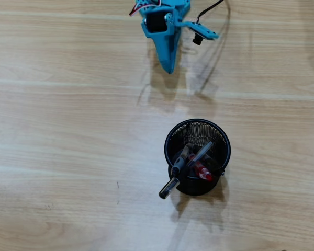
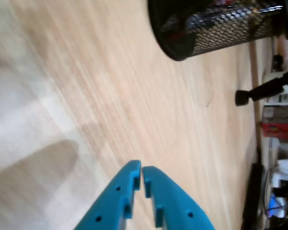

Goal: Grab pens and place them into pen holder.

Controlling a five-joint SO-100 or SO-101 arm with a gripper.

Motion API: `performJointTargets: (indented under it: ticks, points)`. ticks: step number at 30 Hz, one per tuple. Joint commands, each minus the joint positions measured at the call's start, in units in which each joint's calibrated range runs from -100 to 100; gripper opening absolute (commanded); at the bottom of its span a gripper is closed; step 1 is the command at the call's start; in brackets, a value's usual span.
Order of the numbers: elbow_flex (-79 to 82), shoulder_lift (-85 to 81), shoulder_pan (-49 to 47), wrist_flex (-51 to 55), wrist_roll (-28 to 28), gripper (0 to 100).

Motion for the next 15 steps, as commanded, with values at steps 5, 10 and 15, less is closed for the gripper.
performJointTargets:
  ticks: [5, 10, 15]
  points:
    - [3.1, -12.7, 1.0, 14.5, 5.0, 2]
    - [3.1, -12.9, 1.6, 18.4, 8.0, 2]
    - [2.9, -12.9, 1.4, 18.6, 9.5, 2]
